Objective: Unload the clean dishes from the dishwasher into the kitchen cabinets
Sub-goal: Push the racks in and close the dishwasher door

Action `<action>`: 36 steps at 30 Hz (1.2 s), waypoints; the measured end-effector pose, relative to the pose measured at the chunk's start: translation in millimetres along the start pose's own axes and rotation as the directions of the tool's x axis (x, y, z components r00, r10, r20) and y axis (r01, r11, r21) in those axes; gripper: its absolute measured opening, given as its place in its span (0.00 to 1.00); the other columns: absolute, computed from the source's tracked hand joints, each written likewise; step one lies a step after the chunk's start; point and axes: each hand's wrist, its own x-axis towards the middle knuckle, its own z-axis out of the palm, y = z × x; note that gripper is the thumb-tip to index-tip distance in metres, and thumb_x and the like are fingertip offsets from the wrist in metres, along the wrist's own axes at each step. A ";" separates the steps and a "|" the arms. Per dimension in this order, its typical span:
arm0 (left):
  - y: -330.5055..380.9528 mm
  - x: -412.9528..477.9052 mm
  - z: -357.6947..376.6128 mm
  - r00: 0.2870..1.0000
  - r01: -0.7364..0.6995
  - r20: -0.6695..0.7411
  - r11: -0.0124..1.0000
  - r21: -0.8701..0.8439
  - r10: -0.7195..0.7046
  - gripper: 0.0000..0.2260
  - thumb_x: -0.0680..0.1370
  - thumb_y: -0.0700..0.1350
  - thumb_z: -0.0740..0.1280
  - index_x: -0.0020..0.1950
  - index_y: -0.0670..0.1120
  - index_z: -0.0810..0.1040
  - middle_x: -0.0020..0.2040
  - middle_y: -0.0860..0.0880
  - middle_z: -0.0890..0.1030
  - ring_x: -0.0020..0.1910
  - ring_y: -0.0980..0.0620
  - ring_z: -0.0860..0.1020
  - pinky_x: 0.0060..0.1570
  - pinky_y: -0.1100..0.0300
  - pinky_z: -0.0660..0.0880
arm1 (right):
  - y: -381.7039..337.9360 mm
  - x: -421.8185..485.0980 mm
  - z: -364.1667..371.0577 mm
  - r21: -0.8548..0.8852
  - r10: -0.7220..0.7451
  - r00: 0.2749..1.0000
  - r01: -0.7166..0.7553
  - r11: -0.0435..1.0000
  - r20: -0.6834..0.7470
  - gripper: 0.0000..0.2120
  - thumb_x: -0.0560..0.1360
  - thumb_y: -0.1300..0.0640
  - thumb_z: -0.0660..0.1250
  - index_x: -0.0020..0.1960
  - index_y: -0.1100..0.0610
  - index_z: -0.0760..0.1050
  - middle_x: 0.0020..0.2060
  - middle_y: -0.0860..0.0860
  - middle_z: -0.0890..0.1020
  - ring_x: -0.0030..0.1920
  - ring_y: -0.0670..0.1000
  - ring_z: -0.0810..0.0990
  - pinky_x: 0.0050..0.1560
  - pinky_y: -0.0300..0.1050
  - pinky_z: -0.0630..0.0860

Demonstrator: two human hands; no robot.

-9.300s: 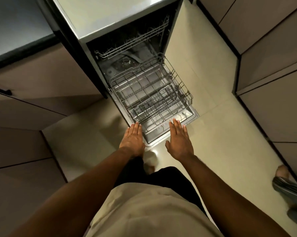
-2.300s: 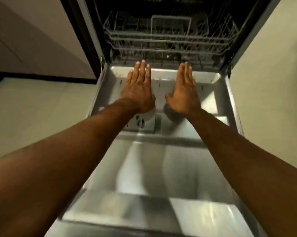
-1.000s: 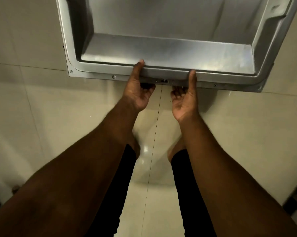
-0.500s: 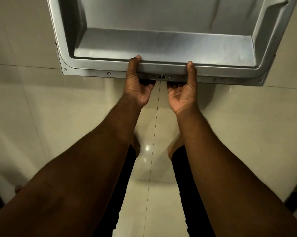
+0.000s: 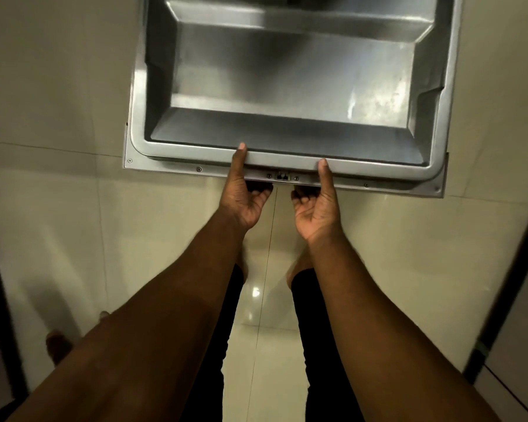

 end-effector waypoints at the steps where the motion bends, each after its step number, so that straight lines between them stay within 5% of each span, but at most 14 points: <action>1: 3.5 -14.9 4.7 1.000 -0.005 -0.006 1.000 0.002 0.005 0.18 0.76 0.55 0.71 0.57 0.45 0.76 0.57 0.41 0.80 0.60 0.43 0.78 0.66 0.48 0.73 | -6.2 -13.6 4.0 0.001 0.001 1.000 -0.001 1.000 0.004 0.45 0.41 0.41 0.84 0.57 0.50 0.81 0.61 0.54 0.81 0.61 0.55 0.77 0.67 0.51 0.71; 6: 26.9 -80.2 28.3 0.999 -0.033 0.019 0.999 -0.012 0.033 0.26 0.75 0.57 0.71 0.65 0.41 0.74 0.56 0.42 0.81 0.57 0.45 0.80 0.66 0.50 0.73 | -39.3 -79.3 26.5 -0.014 0.002 0.998 -0.001 1.000 0.060 0.46 0.41 0.41 0.85 0.57 0.52 0.79 0.61 0.54 0.81 0.63 0.56 0.77 0.67 0.50 0.70; 12: 56.5 -148.3 56.9 0.997 -0.009 0.076 0.998 -0.062 0.013 0.20 0.77 0.47 0.67 0.65 0.39 0.72 0.63 0.39 0.76 0.66 0.41 0.75 0.67 0.51 0.72 | -82.2 -145.4 54.0 -0.052 0.015 0.993 -0.009 0.999 0.119 0.13 0.71 0.52 0.73 0.54 0.54 0.77 0.61 0.55 0.79 0.63 0.56 0.76 0.71 0.50 0.66; 18: 85.9 -205.1 91.5 0.992 -0.067 0.104 0.997 -0.029 0.069 0.20 0.77 0.41 0.59 0.67 0.35 0.69 0.66 0.36 0.74 0.65 0.39 0.75 0.70 0.51 0.69 | -126.1 -191.0 80.1 -0.132 0.019 0.978 0.009 0.991 0.207 0.09 0.76 0.55 0.69 0.55 0.56 0.77 0.63 0.57 0.78 0.65 0.56 0.76 0.72 0.50 0.65; 22: 100.6 -232.7 117.7 0.984 -0.157 0.110 0.979 0.128 0.143 0.07 0.77 0.38 0.56 0.51 0.38 0.72 0.61 0.36 0.75 0.62 0.40 0.76 0.67 0.53 0.71 | -156.6 -215.3 96.0 -0.314 -0.010 0.965 0.094 0.945 0.260 0.07 0.77 0.57 0.68 0.54 0.56 0.77 0.63 0.58 0.77 0.65 0.57 0.75 0.70 0.50 0.67; 25: 110.6 -238.9 133.8 0.964 -0.260 0.113 0.939 0.223 0.240 0.06 0.79 0.34 0.57 0.46 0.39 0.72 0.48 0.38 0.77 0.47 0.45 0.79 0.54 0.57 0.78 | -172.7 -221.5 104.2 -0.526 -0.072 0.956 0.217 0.822 0.283 0.10 0.76 0.55 0.69 0.55 0.59 0.76 0.59 0.60 0.80 0.63 0.58 0.77 0.63 0.49 0.73; 28: 124.9 -241.6 142.5 0.941 -0.335 0.144 0.895 0.294 0.305 0.02 0.80 0.33 0.62 0.50 0.36 0.75 0.45 0.40 0.79 0.45 0.46 0.81 0.46 0.58 0.82 | -187.1 -222.2 111.7 -0.692 -0.171 0.935 0.347 0.633 0.311 0.11 0.75 0.51 0.71 0.48 0.59 0.76 0.47 0.58 0.82 0.51 0.56 0.82 0.49 0.45 0.76; 31: 141.3 -243.7 152.1 0.933 -0.357 0.173 0.867 0.347 0.315 0.06 0.79 0.35 0.65 0.55 0.36 0.77 0.49 0.39 0.81 0.46 0.46 0.84 0.45 0.59 0.82 | -205.8 -225.4 119.9 -0.792 -0.265 0.898 0.436 0.426 0.352 0.17 0.74 0.49 0.71 0.55 0.60 0.76 0.44 0.51 0.81 0.41 0.46 0.79 0.40 0.37 0.73; 36: 165.5 -258.2 173.7 0.927 -0.374 0.182 0.834 0.406 0.327 0.12 0.79 0.38 0.67 0.61 0.35 0.75 0.51 0.37 0.82 0.50 0.43 0.84 0.50 0.55 0.82 | -227.9 -231.0 142.4 -0.858 -0.368 0.848 0.474 0.199 0.383 0.20 0.74 0.45 0.71 0.55 0.60 0.77 0.41 0.48 0.81 0.39 0.44 0.77 0.41 0.37 0.71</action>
